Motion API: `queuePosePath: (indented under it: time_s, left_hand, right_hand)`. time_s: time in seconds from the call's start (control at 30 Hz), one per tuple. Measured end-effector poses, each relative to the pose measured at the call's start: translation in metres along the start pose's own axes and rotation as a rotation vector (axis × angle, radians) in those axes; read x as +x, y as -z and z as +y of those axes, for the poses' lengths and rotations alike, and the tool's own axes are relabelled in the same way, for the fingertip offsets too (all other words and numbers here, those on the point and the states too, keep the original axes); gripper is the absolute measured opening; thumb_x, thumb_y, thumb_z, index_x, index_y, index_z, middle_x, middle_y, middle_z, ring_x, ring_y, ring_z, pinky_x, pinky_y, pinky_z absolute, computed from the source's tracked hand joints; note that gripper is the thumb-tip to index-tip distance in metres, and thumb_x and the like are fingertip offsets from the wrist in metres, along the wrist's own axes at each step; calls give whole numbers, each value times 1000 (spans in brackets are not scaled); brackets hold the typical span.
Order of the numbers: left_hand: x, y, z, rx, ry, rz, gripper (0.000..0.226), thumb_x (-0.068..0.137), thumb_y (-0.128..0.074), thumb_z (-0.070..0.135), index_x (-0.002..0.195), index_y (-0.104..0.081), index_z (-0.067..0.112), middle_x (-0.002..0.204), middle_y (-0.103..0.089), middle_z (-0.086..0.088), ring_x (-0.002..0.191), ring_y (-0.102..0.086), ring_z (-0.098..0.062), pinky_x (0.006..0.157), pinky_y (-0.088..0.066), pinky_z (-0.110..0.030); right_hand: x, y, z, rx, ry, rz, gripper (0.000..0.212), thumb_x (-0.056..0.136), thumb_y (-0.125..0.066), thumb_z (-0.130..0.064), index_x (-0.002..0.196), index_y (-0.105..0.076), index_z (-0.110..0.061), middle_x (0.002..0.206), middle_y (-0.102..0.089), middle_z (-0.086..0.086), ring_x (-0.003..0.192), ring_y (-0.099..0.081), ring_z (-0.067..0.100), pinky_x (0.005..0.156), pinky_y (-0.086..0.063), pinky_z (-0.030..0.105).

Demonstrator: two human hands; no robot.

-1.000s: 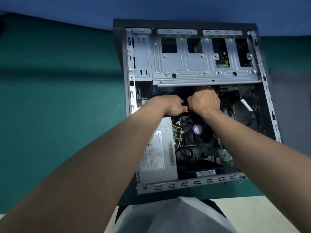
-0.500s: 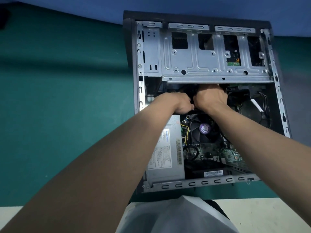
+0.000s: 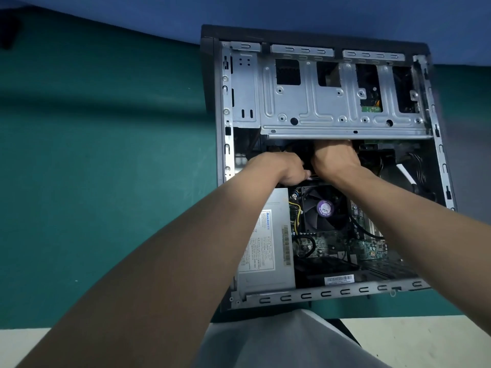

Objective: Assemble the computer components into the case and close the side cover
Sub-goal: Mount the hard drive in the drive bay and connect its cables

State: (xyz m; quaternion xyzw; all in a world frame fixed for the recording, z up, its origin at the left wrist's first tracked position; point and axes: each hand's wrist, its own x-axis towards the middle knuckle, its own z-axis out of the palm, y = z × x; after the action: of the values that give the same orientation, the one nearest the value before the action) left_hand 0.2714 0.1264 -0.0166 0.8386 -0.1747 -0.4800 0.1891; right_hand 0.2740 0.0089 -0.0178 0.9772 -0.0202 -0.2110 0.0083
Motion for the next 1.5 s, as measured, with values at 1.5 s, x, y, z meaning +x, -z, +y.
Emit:
queuePosePath:
  time_s: [1.5]
  left_hand:
    - [-35,-10,130,251,-145,923,30,90,-48,17,117,-59,10,124,-59,-8,114,-50,-29,89,-42,-39]
  right_hand:
    - [-90,25,131,154,212,435,31,92,-52,-33,119,-64,-22,138,-49,-5,122,-48,18,102,-23,36]
